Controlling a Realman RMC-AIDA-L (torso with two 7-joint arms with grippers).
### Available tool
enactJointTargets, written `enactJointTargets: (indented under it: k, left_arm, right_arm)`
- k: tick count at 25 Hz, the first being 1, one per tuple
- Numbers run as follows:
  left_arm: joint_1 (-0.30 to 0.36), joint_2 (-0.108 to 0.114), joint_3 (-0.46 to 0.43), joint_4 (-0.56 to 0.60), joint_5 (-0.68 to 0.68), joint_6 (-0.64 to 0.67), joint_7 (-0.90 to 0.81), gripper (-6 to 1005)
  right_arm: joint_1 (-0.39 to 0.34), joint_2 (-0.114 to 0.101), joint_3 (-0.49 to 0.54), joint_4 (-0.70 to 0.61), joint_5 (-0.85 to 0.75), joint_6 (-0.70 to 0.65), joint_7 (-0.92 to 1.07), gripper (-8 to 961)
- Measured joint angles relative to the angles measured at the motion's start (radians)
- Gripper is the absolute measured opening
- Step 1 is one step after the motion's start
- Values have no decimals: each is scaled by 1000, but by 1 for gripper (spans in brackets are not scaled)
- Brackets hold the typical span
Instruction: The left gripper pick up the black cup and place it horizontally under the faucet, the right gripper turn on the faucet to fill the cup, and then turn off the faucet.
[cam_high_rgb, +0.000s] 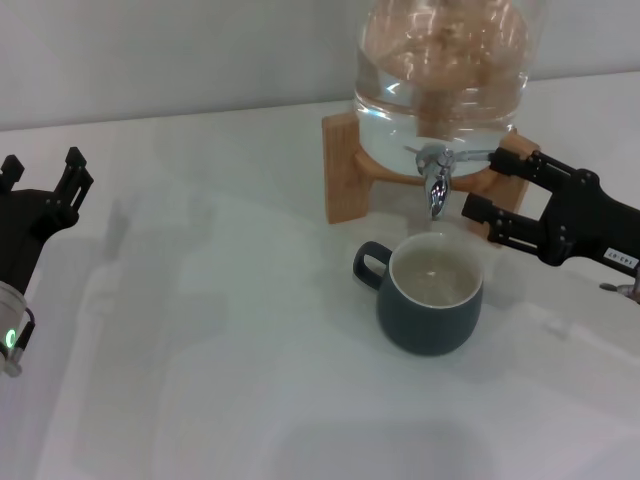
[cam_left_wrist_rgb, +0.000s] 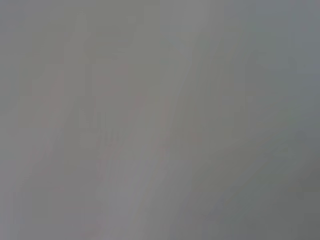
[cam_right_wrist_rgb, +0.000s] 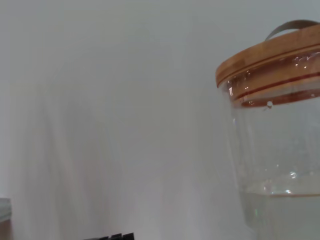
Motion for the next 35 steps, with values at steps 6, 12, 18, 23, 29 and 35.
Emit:
enactJointTargets:
  k: [6,12,18,23,29,35]
  left_arm:
    - [-4,0,0,-3,0,0,0,786]
    - [-5,0,2,-5,-14,0,0,787]
    - [-6,0,2,-3,-14,0,0,787]
    - [-5,0,1,-3,-14,0,0,786]
    - [-5,0,1,-4,-34,3,0,787]
    - [-6,0,4,-6,-56,5,0,787]
  right_arm:
    - [-4,-1,0,-2,9,1,-2,824]
    - [-23,-5,15,-4,32,34,-2,824]
    - [-37,-2,109,1,35,55,-4,824]
    - [-32,3,235,24,36,2,-4,824]
    - [-19,5,339,81,76,-79,-156,824]
    - [-11,6,362,133,213,-233,-277,824]
